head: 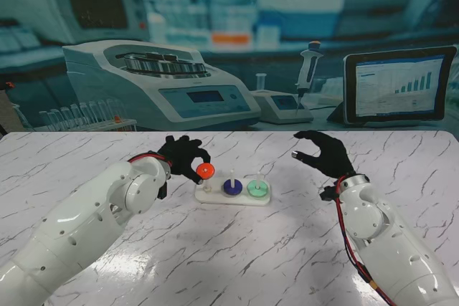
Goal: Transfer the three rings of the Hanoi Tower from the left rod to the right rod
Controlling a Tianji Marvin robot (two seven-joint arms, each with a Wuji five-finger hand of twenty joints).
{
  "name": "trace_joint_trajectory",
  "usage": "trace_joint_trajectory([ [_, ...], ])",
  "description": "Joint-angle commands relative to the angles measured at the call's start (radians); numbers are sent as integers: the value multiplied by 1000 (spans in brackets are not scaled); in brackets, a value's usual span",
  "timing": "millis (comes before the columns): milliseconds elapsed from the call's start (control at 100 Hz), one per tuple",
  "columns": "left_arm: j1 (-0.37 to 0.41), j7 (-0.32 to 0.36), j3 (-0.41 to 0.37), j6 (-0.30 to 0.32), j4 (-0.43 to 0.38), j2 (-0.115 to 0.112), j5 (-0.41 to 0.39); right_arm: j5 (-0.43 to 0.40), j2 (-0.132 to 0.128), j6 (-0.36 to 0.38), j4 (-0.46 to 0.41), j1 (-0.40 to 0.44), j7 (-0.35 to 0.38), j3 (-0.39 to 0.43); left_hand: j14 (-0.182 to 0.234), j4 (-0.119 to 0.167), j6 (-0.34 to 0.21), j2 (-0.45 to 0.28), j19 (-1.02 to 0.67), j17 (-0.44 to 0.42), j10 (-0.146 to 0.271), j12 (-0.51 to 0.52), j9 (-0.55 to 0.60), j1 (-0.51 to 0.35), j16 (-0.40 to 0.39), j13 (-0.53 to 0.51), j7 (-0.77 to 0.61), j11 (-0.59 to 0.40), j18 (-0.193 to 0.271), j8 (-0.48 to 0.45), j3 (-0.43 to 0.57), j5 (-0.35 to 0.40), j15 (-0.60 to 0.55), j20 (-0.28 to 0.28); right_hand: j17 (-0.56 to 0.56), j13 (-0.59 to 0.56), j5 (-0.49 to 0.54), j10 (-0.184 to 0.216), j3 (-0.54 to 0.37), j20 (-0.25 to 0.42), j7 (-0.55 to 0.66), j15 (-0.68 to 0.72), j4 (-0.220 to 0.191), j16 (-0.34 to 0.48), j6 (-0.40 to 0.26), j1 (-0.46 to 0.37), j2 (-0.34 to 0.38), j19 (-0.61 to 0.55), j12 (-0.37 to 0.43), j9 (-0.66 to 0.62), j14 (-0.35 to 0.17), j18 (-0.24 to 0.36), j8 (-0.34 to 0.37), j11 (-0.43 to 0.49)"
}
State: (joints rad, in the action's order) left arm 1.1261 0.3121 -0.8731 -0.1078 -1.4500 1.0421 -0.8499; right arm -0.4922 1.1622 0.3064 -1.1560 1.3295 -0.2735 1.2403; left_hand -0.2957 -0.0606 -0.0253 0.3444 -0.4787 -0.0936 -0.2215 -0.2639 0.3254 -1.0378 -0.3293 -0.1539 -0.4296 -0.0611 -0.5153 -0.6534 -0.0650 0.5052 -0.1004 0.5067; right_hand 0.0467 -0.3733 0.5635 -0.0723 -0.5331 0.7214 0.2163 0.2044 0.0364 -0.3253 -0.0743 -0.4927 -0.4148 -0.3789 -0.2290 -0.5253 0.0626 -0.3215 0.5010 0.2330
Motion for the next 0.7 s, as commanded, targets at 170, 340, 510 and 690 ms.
trace_joint_trajectory([
  [170,-10,16,22,14,21,2,13,2,8,3,-3,6,-2,-2,-3,-8,-70,-34,-29,-5,14,-5,15,-61,-4,-12,-114,1,-17,-16,37,91,4,10,-13,19,3,14,12,8,0,-6,-26,-7,-19,-20,19,-8,-2,-17,-12,84,-14,0],
  [340,-21,5,38,13,49,6,30,2,7,3,-4,6,-1,-1,3,1,-16,-105,-33,-6,8,-6,8,-20,-5,-11,-26,2,-19,38,36,52,4,9,-14,13,2,14,13,8,-1,-17,-26,-5,-15,-22,20,-7,-1,-16,-10,84,-14,-4],
  [510,-31,1,50,16,70,7,49,3,7,3,-3,5,0,-1,-4,31,107,-95,-29,-12,-47,-2,-31,9,-3,3,228,9,-24,176,51,-58,6,1,-14,9,4,12,15,8,-1,-22,-26,-6,-17,-23,21,-7,-1,-17,-10,84,-14,-4],
  [690,-38,3,54,22,86,9,73,2,7,4,-3,5,-1,-1,-13,42,264,-34,-25,-16,-102,-2,-87,6,-3,21,363,15,-27,256,66,-165,6,-4,-11,-9,7,12,16,8,1,-13,-26,-12,-18,-23,19,-8,-2,-20,-3,82,-13,-1],
])
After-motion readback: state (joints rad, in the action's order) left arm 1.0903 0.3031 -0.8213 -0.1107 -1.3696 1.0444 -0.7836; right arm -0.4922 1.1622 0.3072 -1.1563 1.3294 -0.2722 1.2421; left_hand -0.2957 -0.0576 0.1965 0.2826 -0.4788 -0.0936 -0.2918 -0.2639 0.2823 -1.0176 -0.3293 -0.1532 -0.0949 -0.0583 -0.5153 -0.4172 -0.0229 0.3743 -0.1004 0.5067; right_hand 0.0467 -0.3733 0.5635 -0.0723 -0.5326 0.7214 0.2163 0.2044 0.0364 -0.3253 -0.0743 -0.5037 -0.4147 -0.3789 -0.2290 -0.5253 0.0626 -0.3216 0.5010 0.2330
